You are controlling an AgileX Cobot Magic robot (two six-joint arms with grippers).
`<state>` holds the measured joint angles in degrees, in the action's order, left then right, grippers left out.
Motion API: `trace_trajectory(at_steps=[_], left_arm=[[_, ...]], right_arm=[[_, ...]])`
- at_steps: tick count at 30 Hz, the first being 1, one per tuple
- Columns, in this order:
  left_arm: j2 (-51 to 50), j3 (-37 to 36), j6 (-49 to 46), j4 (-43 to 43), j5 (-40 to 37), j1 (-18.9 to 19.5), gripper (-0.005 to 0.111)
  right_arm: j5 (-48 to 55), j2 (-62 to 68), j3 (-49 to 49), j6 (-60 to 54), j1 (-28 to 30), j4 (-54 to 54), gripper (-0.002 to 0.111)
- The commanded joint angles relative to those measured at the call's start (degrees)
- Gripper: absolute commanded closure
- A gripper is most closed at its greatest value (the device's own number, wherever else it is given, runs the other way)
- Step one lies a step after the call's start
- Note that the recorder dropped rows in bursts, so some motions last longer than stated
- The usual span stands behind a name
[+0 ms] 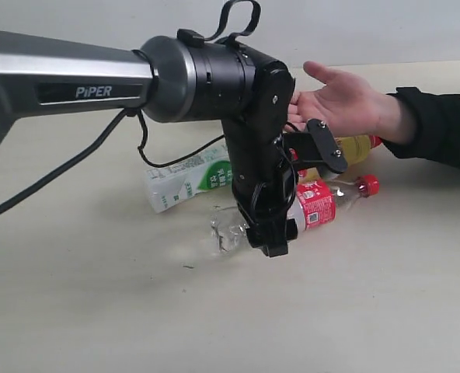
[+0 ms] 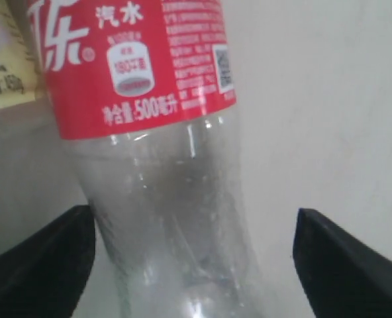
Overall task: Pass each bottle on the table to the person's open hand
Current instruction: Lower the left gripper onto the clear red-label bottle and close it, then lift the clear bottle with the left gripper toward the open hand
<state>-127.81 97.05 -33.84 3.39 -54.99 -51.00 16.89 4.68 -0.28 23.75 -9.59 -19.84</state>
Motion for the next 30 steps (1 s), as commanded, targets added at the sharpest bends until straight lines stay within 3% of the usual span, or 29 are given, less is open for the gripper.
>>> trace_trajectory(at_steps=[1,3,6,9,14,18,21,25,30], left_arm=[[-1.42,0.42,0.85,-0.25,0.53,0.04,0.029],[-1.49,0.42,0.85,-0.25,0.53,0.04,0.03],[-1.62,0.42,1.11,-0.02,0.65,0.04,0.041],[-1.62,0.42,1.21,0.13,0.49,0.04,0.06],[-1.38,0.42,4.35,1.39,-4.37,-0.2,0.105],[2.33,0.42,6.93,1.11,-11.45,-4.74,0.107],[7.43,0.42,11.11,-0.36,-10.53,-7.83,0.107],[15.52,0.42,26.75,-1.31,2.31,-7.75,0.107],[18.5,2.95,49.27,-2.77,13.29,-3.6,0.107]], right_arm=[[-0.71,0.22,0.28,-0.11,0.29,-0.14,0.108],[-0.71,0.22,0.28,-0.11,0.29,-0.14,0.108],[-0.71,0.22,0.28,-0.11,0.29,-0.14,0.108],[-0.71,0.22,0.28,-0.11,0.29,-0.14,0.108],[-0.71,0.22,0.28,-0.11,0.29,-0.14,0.108],[-0.71,0.22,0.28,-0.11,0.29,-0.14,0.108],[-0.71,0.22,0.28,-0.11,0.29,-0.14,0.108],[-0.71,0.22,0.28,-0.11,0.29,-0.14,0.108],[-0.71,0.22,0.28,-0.11,0.29,-0.14,0.108]])
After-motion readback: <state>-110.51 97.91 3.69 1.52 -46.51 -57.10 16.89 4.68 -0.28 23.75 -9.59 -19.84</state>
